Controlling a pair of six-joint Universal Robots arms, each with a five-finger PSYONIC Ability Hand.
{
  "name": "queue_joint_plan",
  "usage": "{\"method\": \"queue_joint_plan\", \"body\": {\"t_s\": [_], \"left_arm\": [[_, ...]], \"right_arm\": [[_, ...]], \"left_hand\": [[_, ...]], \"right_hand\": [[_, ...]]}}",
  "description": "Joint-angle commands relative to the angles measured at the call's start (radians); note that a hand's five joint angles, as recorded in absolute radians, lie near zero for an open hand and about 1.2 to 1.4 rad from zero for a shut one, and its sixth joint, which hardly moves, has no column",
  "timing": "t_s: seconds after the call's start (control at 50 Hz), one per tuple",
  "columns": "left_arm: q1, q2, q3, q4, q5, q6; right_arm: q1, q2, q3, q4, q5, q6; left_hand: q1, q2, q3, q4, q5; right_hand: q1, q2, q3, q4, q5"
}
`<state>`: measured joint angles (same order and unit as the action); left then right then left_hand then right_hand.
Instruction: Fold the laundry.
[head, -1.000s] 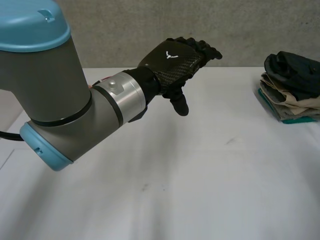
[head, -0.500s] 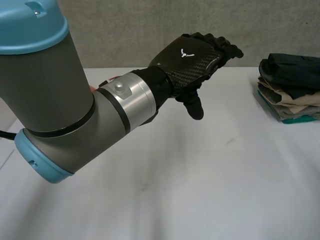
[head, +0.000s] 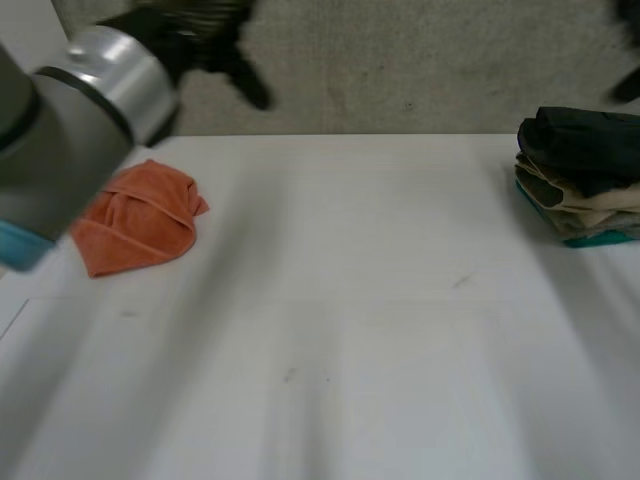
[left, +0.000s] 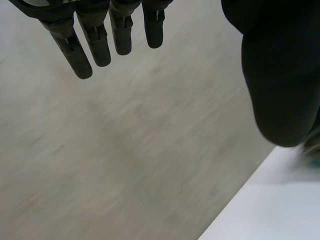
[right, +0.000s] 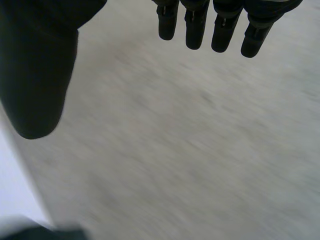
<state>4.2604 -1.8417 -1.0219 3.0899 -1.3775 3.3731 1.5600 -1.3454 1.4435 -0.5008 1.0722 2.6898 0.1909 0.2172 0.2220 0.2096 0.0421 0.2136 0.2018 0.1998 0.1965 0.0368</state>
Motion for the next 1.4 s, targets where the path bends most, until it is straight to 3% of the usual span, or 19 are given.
{"method": "queue_joint_plan", "body": {"t_s": [0.02, 0.1, 0.18, 0.26, 0.38, 0.46, 0.52, 0.54, 0.6, 0.68, 0.76, 0.84, 0.92, 1.08, 1.14, 1.2, 1.22, 1.24, 1.4], "left_arm": [[0.246, -0.109, -0.021, -0.031, -0.005, 0.185], [0.317, -0.243, -0.003, -0.028, 0.018, 0.351], [0.377, -0.434, 0.074, -0.022, 0.121, 0.524], [0.436, -0.592, 0.156, -0.022, 0.169, 0.595], [0.454, -0.755, 0.279, -0.016, 0.172, 0.615], [0.449, -0.843, 0.368, 0.006, 0.17, 0.618], [0.438, -0.858, 0.398, 0.03, 0.164, 0.617], [0.426, -0.858, 0.395, 0.045, 0.155, 0.609], [0.383, -0.829, 0.372, 0.073, 0.121, 0.597], [0.314, -0.654, 0.269, 0.111, 0.081, 0.528], [0.254, -0.477, 0.129, 0.173, 0.08, 0.425], [0.13, -0.245, -0.033, 0.21, 0.081, 0.251], [0.047, -0.139, -0.151, 0.216, 0.089, 0.128], [-0.173, -0.267, -0.247, 0.205, 0.101, 0.077], [-0.215, -0.326, -0.228, 0.196, 0.115, 0.081], [-0.217, -0.323, -0.225, 0.184, 0.123, 0.081], [-0.214, -0.308, -0.221, 0.175, 0.123, 0.081], [-0.212, -0.289, -0.221, 0.171, 0.121, 0.083], [-0.106, -0.1, -0.257, 0.158, 0.107, 0.083]], "right_arm": [[0.175, -0.026, 0.231, 0.042, -0.071, -0.08], [0.206, -0.008, 0.316, 0.134, -0.058, -0.175], [0.215, 0.018, 0.356, 0.188, -0.037, -0.237], [0.233, 0.052, 0.383, 0.205, -0.025, -0.263], [0.219, 0.058, 0.426, 0.205, -0.028, -0.261], [0.218, 0.058, 0.445, 0.205, -0.028, -0.265], [0.218, 0.058, 0.446, 0.205, -0.026, -0.265], [0.218, 0.058, 0.446, 0.205, -0.025, -0.265], [0.218, 0.054, 0.448, 0.205, -0.025, -0.263], [0.201, 0.045, 0.446, 0.194, -0.009, -0.263], [0.175, 0.038, 0.431, 0.194, 0.024, -0.255], [0.169, 0.014, 0.411, 0.194, 0.075, -0.232], [0.157, -0.021, 0.388, 0.202, 0.123, -0.176], [0.129, -0.038, 0.357, 0.203, 0.135, -0.059], [0.117, -0.038, 0.354, 0.205, 0.127, -0.053], [0.109, -0.038, 0.351, 0.206, 0.126, -0.053], [0.107, -0.037, 0.347, 0.206, 0.121, -0.051], [0.107, -0.037, 0.344, 0.206, 0.118, -0.053], [0.114, -0.029, 0.259, 0.303, 0.095, -0.064]], "left_hand": [[0.026, -0.001, -0.005, 0.007, 0.0], [0.028, 0.002, -0.003, 0.01, 0.003], [0.034, 0.008, 0.003, 0.016, 0.009], [0.046, 0.02, 0.015, 0.027, 0.02], [0.081, 0.055, 0.05, 0.063, 0.055], [0.382, 0.356, 0.351, 0.364, 0.357], [1.194, 1.168, 1.163, 1.175, 1.168], [1.205, 1.179, 1.174, 1.187, 1.18], [1.205, 1.179, 1.174, 1.187, 1.18], [1.205, 1.179, 1.174, 1.187, 1.18], [1.205, 1.179, 1.174, 1.187, 1.18], [1.205, 1.179, 1.174, 1.187, 1.18], [1.205, 1.179, 1.174, 1.187, 1.18], [1.205, 1.179, 1.174, 1.187, 1.18], [1.159, 1.133, 1.128, 1.141, 1.134], [0.67, 0.644, 0.639, 0.652, 0.645], [0.346, 0.32, 0.315, 0.327, 0.32], [0.25, 0.223, 0.219, 0.231, 0.224], [0.199, 0.172, 0.168, 0.18, 0.173]], "right_hand": [[-0.039, -0.027, -0.025, -0.022, -0.037], [-0.039, -0.027, -0.025, -0.022, -0.037], [-0.039, -0.027, -0.025, -0.022, -0.037], [-0.039, -0.027, -0.025, -0.022, -0.037], [-0.039, -0.027, -0.025, -0.022, -0.037], [-0.039, -0.027, -0.025, -0.022, -0.037], [-0.039, -0.027, -0.025, -0.022, -0.037], [-0.039, -0.027, -0.025, -0.022, -0.037], [-0.039, -0.027, -0.025, -0.022, -0.037], [-0.039, -0.027, -0.025, -0.022, -0.037], [-0.039, -0.027, -0.025, -0.022, -0.037], [-0.039, -0.027, -0.025, -0.022, -0.037], [-0.039, -0.027, -0.025, -0.022, -0.037], [-0.039, -0.027, -0.025, -0.022, -0.037], [-0.039, -0.027, -0.025, -0.022, -0.037], [-0.039, -0.027, -0.025, -0.022, -0.037], [-0.039, -0.027, -0.025, -0.022, -0.037], [-0.039, -0.027, -0.025, -0.022, -0.037], [-0.039, -0.027, -0.025, -0.022, -0.037]]}}
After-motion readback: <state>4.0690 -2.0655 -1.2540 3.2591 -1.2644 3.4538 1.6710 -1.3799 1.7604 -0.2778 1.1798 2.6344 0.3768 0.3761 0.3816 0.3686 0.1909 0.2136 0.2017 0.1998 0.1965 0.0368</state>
